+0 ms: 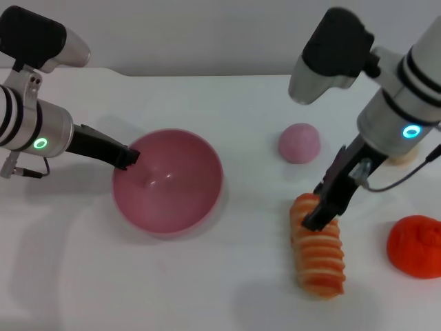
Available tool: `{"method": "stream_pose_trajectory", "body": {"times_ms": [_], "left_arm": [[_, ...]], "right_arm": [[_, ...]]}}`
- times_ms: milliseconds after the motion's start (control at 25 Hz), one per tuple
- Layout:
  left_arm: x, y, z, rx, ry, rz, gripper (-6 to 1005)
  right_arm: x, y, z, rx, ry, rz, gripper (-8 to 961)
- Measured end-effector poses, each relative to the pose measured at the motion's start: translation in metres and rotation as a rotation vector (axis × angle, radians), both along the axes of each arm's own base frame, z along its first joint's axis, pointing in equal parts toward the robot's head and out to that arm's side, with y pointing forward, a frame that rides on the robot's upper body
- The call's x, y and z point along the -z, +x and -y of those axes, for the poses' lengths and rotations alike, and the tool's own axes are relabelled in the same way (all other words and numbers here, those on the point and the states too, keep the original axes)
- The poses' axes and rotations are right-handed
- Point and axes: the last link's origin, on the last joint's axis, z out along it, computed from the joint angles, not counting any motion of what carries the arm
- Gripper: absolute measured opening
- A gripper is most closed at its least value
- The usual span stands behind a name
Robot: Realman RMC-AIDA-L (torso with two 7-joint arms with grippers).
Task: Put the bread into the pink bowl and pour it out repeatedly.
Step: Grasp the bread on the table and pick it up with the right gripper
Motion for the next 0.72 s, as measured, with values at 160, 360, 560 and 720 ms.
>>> {"method": "stream_pose_trajectory", "body": {"times_ms": [160,360,560,720], "left_arm": [[0.0,0.0,0.0,0.0,-0.003,-0.002,46],[0.001,0.001,-0.001,0.004,-0.005,-0.006,45],[0.001,0.002,-0.001,0.009,-0.009,-0.009,45],[0.003,0.003,0.0,0.015,-0.017,-0.013,45]], "right_arm": [[0.007,0.006,0.003,0.04,-0.024,-0.018,565],[0.008,0.012,0.006,0.072,-0.022,-0.016,559],[0.012,0.015,0.009,0.095,-0.017,0.003,553],[0.016,0.018,0.01,0.095,-0.016,0.015,548]]}}
